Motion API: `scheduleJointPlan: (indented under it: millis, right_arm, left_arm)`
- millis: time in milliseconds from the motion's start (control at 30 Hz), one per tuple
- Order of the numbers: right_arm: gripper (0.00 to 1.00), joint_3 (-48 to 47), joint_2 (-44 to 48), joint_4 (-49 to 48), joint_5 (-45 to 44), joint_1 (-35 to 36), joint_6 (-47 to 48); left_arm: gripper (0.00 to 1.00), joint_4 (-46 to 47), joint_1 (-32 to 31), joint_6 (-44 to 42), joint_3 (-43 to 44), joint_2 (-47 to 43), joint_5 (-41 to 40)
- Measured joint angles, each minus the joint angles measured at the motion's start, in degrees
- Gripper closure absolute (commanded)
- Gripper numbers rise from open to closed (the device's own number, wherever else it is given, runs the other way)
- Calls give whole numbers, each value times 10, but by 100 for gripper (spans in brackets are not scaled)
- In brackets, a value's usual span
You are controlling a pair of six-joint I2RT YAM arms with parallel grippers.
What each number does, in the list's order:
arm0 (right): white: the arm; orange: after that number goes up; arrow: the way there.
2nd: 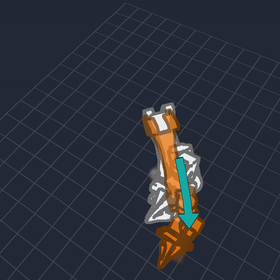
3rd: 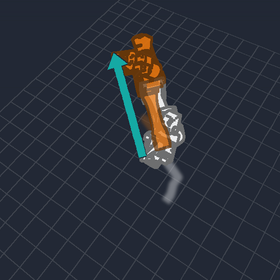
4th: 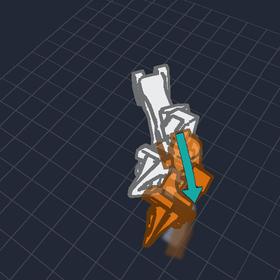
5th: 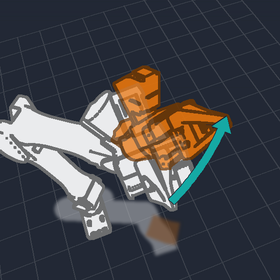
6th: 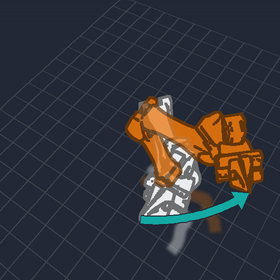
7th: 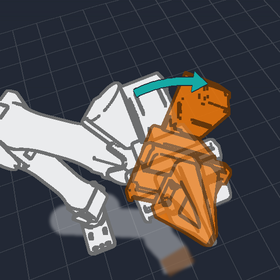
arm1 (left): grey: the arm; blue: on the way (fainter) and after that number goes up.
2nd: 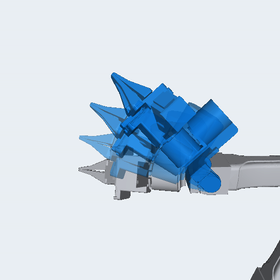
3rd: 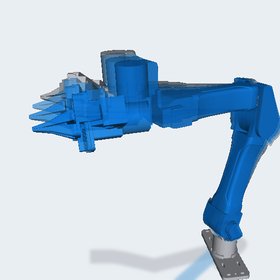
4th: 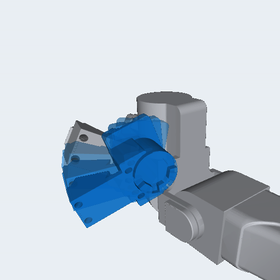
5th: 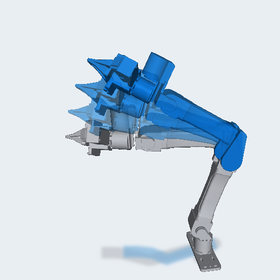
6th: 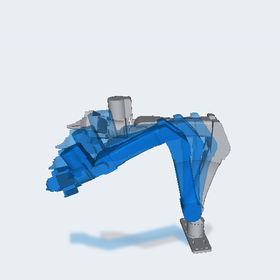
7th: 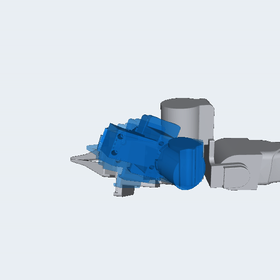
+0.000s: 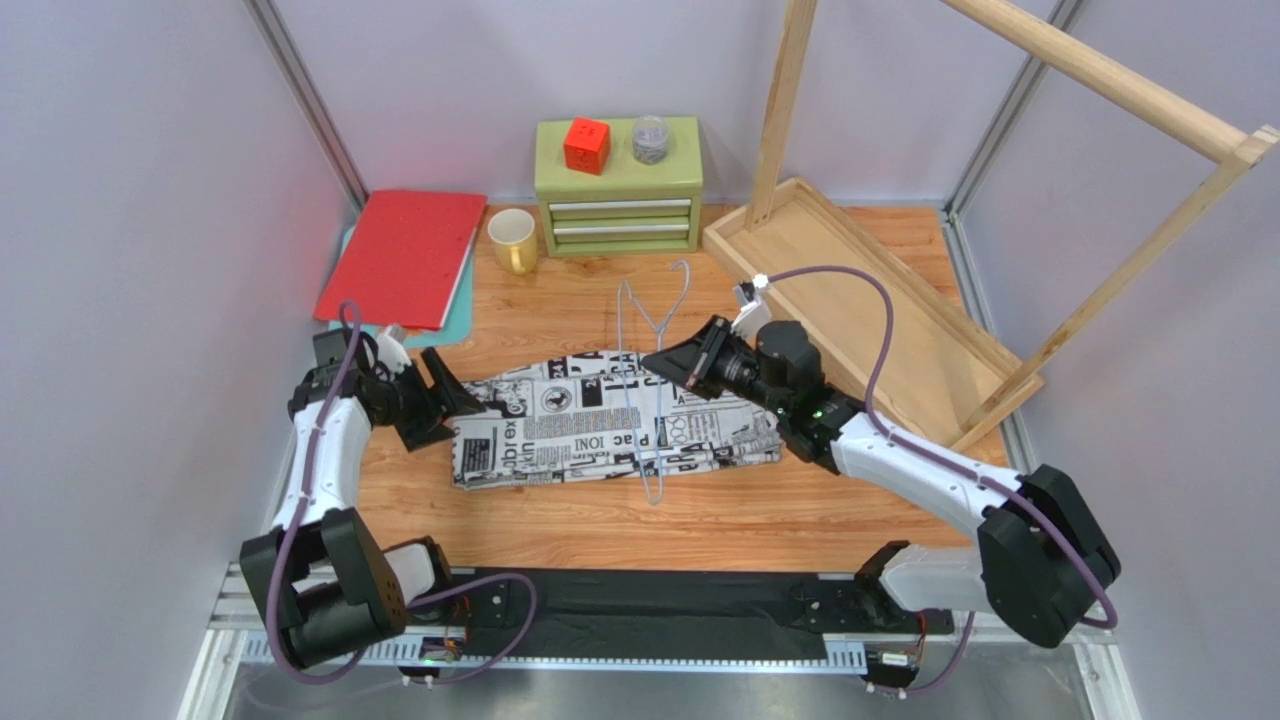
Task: Place the trousers on the hanger
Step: Pass the hanger from the left arm to the right, then place trousers on hanger
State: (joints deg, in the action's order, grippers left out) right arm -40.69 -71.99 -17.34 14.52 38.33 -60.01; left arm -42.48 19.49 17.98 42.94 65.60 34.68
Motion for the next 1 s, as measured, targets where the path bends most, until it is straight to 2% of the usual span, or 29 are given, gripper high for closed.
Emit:
scheduleJointPlan:
  millis: [233,367,500,767,1000]
  right_arm:
    - [100,54,-52,-84,-36,25,23]
    - [100,76,-83,-110,-54,37,31]
    - [100,84,-103,-132,-81,51,43]
    - [100,86,-104,-150,-99,59,60]
    - [100,23,-102,-183,-99,81,57]
  left_arm:
    - [21,-10,2,20,0,33,-94]
    - [16,-2,2,22,3,78,-120]
    - [14,15,2,22,3,121,-126]
    - [24,69,-3,10,-2,156,-129]
    - [26,101,-3,6,-1,187,-105]
